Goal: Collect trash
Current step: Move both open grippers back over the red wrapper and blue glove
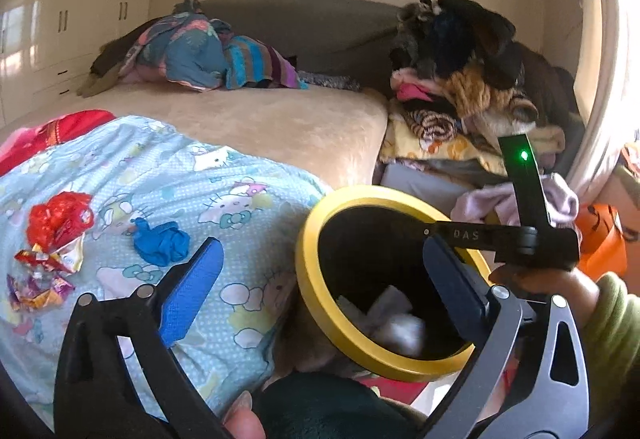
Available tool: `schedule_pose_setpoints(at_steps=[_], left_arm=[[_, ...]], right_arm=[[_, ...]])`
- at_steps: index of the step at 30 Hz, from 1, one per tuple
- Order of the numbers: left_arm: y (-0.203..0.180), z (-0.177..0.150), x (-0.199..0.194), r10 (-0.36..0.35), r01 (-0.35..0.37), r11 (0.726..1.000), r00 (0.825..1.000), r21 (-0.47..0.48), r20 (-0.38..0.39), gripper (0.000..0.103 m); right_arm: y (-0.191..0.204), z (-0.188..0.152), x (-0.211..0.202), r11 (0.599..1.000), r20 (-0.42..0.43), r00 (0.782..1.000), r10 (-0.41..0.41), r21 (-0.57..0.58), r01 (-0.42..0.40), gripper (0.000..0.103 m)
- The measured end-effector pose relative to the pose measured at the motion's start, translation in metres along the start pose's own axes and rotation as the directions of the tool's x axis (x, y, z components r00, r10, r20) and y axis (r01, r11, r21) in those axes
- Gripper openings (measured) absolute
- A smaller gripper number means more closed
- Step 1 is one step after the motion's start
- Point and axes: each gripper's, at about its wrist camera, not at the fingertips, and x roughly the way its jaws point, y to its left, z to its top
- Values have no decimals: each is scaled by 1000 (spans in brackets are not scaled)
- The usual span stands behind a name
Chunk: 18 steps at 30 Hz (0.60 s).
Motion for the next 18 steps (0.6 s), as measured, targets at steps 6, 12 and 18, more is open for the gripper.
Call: schedule_pose_setpoints(at_steps=[6, 12, 18], left_arm=[[13, 2, -15, 40, -39, 999, 999, -31, 30, 92], [29, 5, -29, 91, -87, 994, 994, -69, 53, 92], [47, 8, -40, 130, -122, 986, 989, -113, 67, 92]], right_arm=[[16, 3, -9, 999, 35, 999, 1, -39, 0, 64], [35, 6, -17, 996, 58, 998, 24, -82, -19, 73], [58, 5, -23, 991, 71, 996, 55, -129, -45, 76]])
